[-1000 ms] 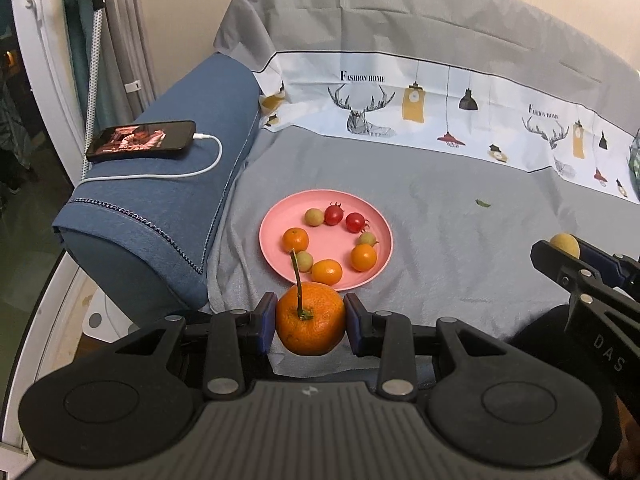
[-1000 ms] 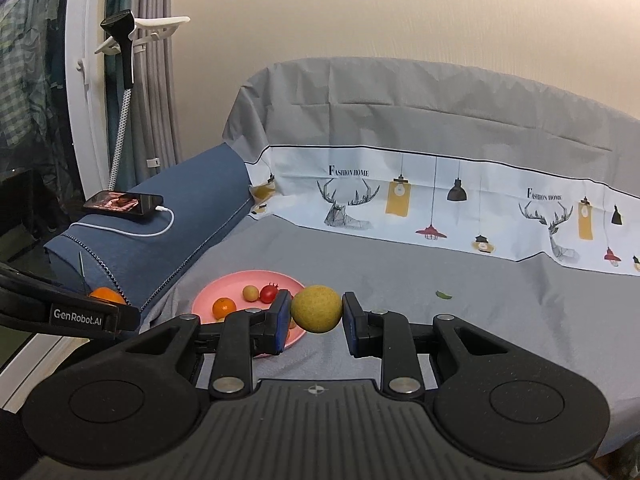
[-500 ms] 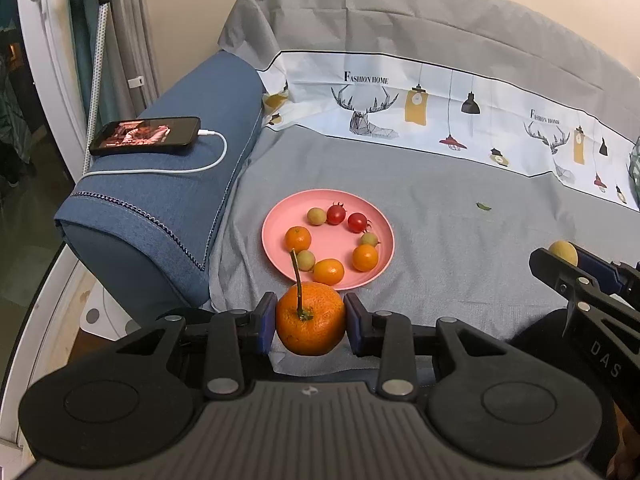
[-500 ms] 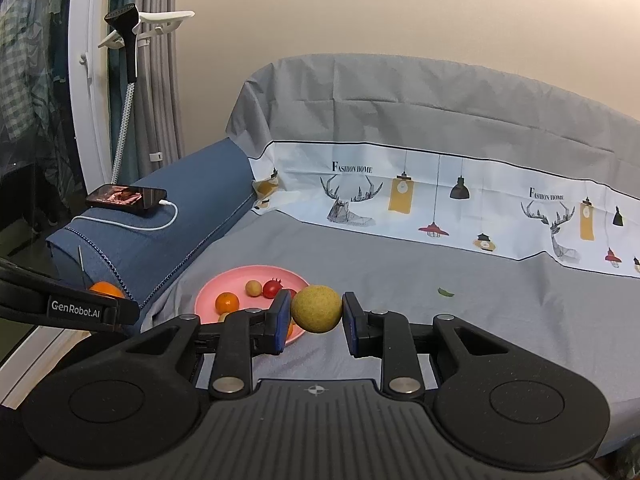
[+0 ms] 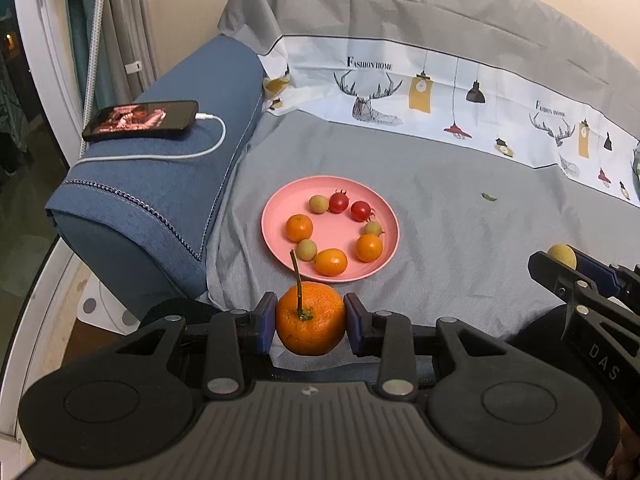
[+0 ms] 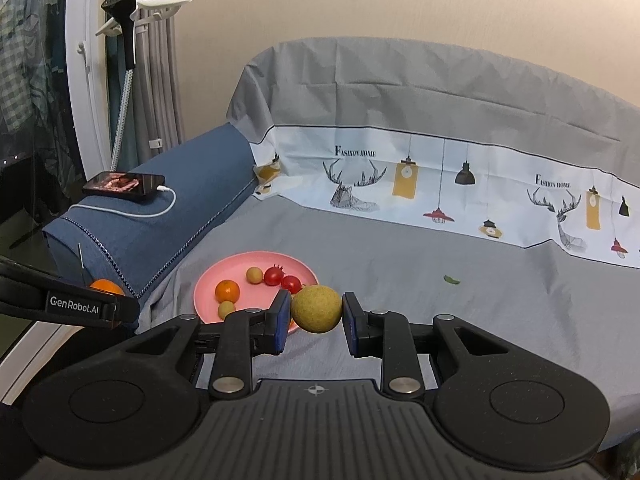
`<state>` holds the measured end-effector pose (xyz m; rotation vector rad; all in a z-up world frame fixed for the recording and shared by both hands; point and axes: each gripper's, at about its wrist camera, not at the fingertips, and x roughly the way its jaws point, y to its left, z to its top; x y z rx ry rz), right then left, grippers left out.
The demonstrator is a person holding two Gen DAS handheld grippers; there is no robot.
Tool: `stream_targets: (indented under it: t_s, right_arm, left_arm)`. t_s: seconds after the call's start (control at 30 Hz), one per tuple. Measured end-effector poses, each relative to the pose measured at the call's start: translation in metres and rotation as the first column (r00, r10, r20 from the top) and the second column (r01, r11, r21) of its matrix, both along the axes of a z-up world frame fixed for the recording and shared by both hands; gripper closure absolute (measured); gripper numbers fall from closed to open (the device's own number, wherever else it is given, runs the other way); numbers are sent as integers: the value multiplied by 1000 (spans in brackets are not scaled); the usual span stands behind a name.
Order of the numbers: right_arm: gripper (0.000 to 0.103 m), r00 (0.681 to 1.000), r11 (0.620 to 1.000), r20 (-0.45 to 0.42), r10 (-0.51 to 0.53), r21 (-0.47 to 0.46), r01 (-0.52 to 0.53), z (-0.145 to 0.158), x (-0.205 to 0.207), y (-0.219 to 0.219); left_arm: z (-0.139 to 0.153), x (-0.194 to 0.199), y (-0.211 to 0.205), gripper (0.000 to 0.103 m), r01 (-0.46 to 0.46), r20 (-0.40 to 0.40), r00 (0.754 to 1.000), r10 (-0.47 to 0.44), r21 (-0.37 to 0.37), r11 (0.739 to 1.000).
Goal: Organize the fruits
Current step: 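Carry the held orange and yellow fruit over the pink plate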
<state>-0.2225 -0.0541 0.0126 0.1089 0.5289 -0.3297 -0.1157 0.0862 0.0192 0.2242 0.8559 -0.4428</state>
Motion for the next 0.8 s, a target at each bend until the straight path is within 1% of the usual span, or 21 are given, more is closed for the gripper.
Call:
stream_targets:
  t_s: [0.27, 0.5, 0.67, 0.8]
  right_arm:
    - [74, 998, 1000, -59, 4, 24, -2, -13, 15, -6]
    - [74, 993, 999, -111, 25, 32, -22, -23, 36, -12]
    - [74, 986, 997, -155, 61, 63, -52, -34, 61, -17]
    - [75, 974, 991, -202, 101, 105, -81, -50, 95, -19]
  left_arm:
    - [-17, 18, -4, 63, 3, -59, 998, -2, 9, 1000]
    - [-29, 42, -10, 63, -1, -104, 995, 3, 18, 1000]
    - [-38, 68, -16, 63, -21, -135, 990, 25, 31, 999]
    - [-44, 94, -27, 63, -28, -149, 988, 35, 46, 999]
